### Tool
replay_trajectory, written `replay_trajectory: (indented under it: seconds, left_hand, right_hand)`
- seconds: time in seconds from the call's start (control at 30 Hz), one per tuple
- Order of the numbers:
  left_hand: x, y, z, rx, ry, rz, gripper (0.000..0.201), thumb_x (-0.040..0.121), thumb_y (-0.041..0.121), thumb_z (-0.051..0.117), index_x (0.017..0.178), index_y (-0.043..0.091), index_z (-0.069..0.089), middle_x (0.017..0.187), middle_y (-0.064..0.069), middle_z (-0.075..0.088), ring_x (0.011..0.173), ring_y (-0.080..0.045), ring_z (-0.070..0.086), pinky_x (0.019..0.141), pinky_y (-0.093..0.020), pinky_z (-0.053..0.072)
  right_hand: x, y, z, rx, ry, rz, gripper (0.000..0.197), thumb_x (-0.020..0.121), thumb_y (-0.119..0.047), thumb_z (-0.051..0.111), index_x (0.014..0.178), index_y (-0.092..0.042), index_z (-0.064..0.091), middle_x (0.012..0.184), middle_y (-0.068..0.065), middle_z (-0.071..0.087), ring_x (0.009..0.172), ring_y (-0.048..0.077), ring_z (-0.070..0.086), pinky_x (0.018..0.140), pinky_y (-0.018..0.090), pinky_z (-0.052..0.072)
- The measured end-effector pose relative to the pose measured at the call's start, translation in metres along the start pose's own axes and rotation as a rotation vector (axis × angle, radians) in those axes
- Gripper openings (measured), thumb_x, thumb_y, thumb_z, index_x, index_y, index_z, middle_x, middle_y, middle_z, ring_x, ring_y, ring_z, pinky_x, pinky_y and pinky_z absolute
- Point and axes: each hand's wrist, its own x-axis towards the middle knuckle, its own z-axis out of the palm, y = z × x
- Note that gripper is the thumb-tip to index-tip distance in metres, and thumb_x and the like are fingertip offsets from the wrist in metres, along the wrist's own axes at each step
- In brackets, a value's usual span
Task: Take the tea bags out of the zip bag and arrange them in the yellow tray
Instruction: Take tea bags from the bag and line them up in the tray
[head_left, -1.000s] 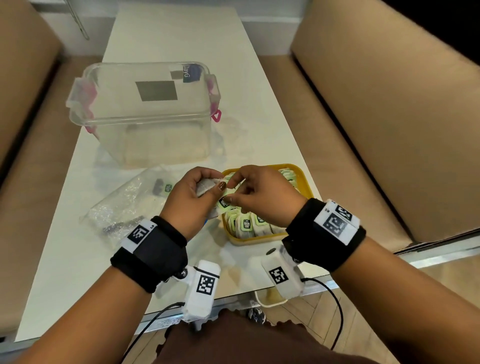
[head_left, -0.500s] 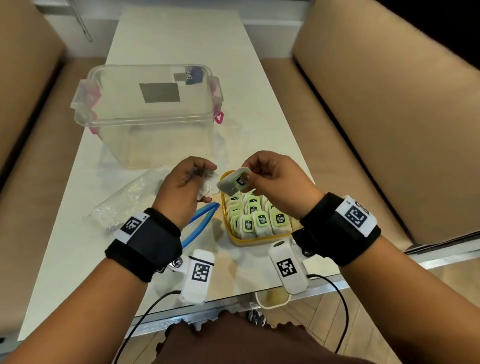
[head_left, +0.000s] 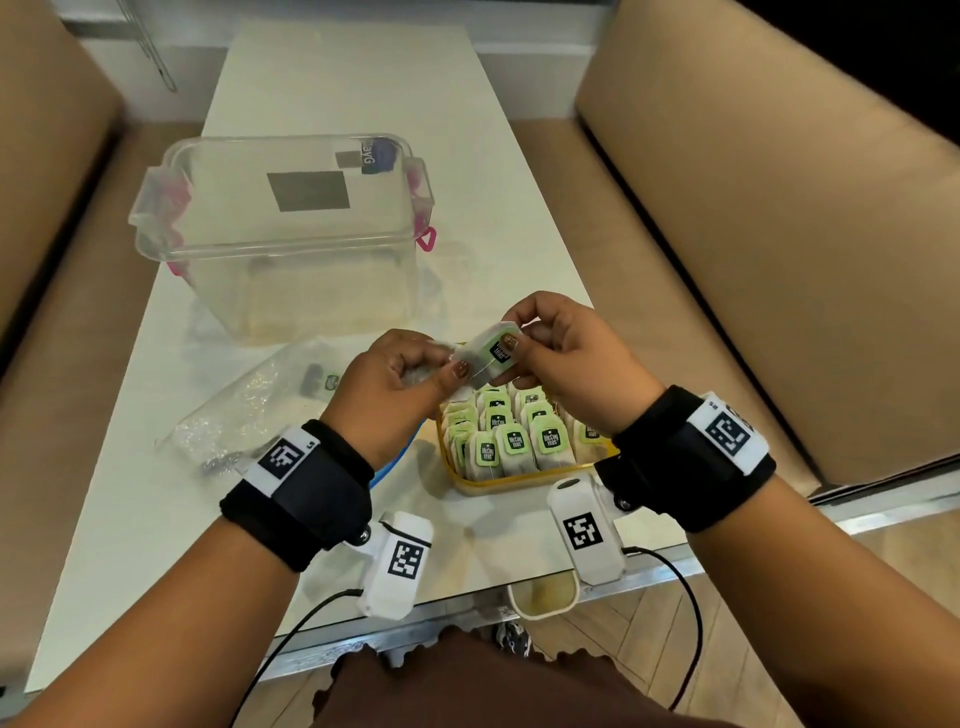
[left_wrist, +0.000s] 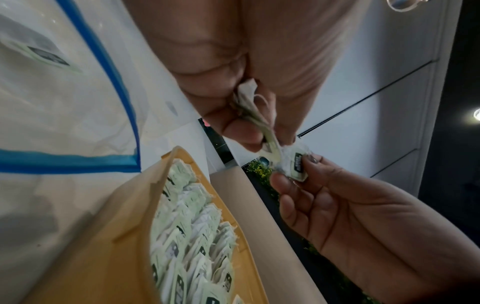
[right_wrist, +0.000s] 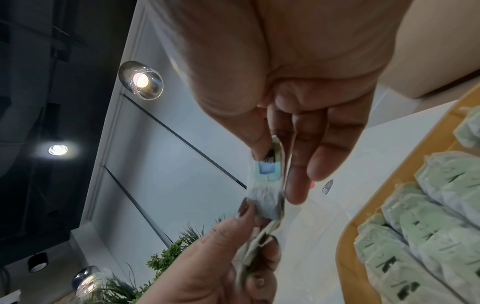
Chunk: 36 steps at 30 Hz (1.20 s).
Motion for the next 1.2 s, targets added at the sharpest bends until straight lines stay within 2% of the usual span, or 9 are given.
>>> replay_trajectory:
  seconds: [0.07, 0.2, 0.37, 0.5, 0.7, 0.87, 0.97, 1.07, 1.2]
  left_hand:
    - [0.001, -0.004, 0.000, 0.030, -0.005, 0.026, 0.004, 0.082, 0.015, 0.069, 0.085, 0.018, 0.070, 0.101, -0.001, 0.055, 0.076, -0.008, 0.060, 0.058, -0.021, 0.054]
    - [0.003, -0.006, -0.001, 0.102, -0.019, 0.080, 0.007, 0.083, 0.017, 0.070, 0.089, 0.019, 0.071, 0.103, 0.005, 0.053, 0.092, -0.012, 0.059, 0.075, -0.029, 0.054]
    - [0.006, -0.009, 0.003, 0.082, -0.016, 0.038, 0.013, 0.079, 0.012, 0.073, 0.089, 0.020, 0.070, 0.104, 0.001, 0.053, 0.095, -0.017, 0.060, 0.071, -0.032, 0.057]
    - [0.008, -0.014, 0.007, 0.113, -0.031, 0.056, 0.011, 0.082, 0.011, 0.072, 0.091, 0.018, 0.071, 0.105, -0.002, 0.054, 0.089, -0.015, 0.060, 0.056, -0.020, 0.052]
    - [0.009, -0.023, 0.015, 0.091, -0.060, 0.008, 0.021, 0.074, 0.030, 0.077, 0.091, 0.019, 0.073, 0.097, 0.008, 0.054, 0.093, -0.019, 0.061, 0.075, -0.036, 0.053]
    - [0.009, -0.023, 0.023, 0.070, -0.069, 0.035, 0.013, 0.083, 0.019, 0.070, 0.094, 0.011, 0.072, 0.100, 0.000, 0.055, 0.083, -0.013, 0.060, 0.058, -0.020, 0.051]
    - [0.007, -0.019, 0.027, -0.103, -0.031, -0.011, 0.006, 0.084, 0.013, 0.066, 0.089, 0.015, 0.070, 0.099, 0.003, 0.057, 0.074, -0.003, 0.062, 0.055, -0.017, 0.050]
    - [0.007, -0.022, 0.026, -0.106, -0.036, -0.012, 0.007, 0.084, 0.013, 0.066, 0.090, 0.012, 0.070, 0.098, 0.004, 0.056, 0.072, -0.001, 0.061, 0.055, -0.017, 0.050]
    - [0.009, -0.029, 0.022, -0.053, -0.032, -0.040, 0.017, 0.081, 0.012, 0.070, 0.095, 0.001, 0.069, 0.102, -0.001, 0.056, 0.075, -0.005, 0.062, 0.056, -0.018, 0.050]
  right_hand:
    - [-0.001, 0.002, -0.002, 0.022, 0.008, 0.007, 0.015, 0.096, -0.005, 0.050, 0.089, -0.018, 0.053, 0.087, 0.020, 0.072, 0.071, 0.020, 0.071, 0.065, 0.033, 0.052]
    - [-0.003, 0.011, -0.004, 0.071, 0.024, 0.034, 0.015, 0.095, -0.004, 0.052, 0.089, -0.017, 0.053, 0.089, 0.020, 0.070, 0.071, 0.020, 0.069, 0.061, 0.029, 0.049]
    - [-0.003, 0.016, -0.010, 0.042, 0.011, -0.012, 0.017, 0.094, -0.003, 0.054, 0.088, -0.019, 0.056, 0.084, 0.007, 0.067, 0.070, 0.014, 0.066, 0.060, 0.027, 0.048]
    - [-0.001, 0.013, -0.016, 0.011, 0.024, -0.052, 0.016, 0.091, -0.002, 0.059, 0.087, -0.017, 0.060, 0.078, 0.005, 0.067, 0.067, 0.016, 0.065, 0.056, 0.024, 0.046]
    - [-0.001, 0.004, -0.022, -0.149, -0.050, -0.079, 0.007, 0.089, -0.005, 0.063, 0.091, -0.011, 0.066, 0.082, 0.012, 0.070, 0.067, 0.018, 0.062, 0.059, 0.027, 0.049]
    - [0.001, -0.007, -0.025, -0.262, -0.017, -0.101, 0.019, 0.083, -0.015, 0.072, 0.101, -0.015, 0.067, 0.085, 0.005, 0.070, 0.064, 0.012, 0.060, 0.059, 0.026, 0.051]
    - [0.004, -0.003, -0.023, -0.257, -0.035, -0.043, 0.027, 0.076, -0.023, 0.078, 0.098, -0.013, 0.066, 0.089, 0.007, 0.072, 0.069, 0.021, 0.064, 0.064, 0.036, 0.055]
    - [0.005, 0.003, -0.017, -0.321, -0.040, -0.041, 0.027, 0.076, -0.033, 0.074, 0.089, -0.011, 0.067, 0.082, 0.015, 0.070, 0.074, 0.034, 0.065, 0.067, 0.046, 0.055]
    - [0.002, -0.001, -0.014, -0.439, -0.045, -0.103, 0.010, 0.087, -0.019, 0.066, 0.095, -0.013, 0.067, 0.077, 0.004, 0.067, 0.066, 0.018, 0.058, 0.064, 0.032, 0.049]
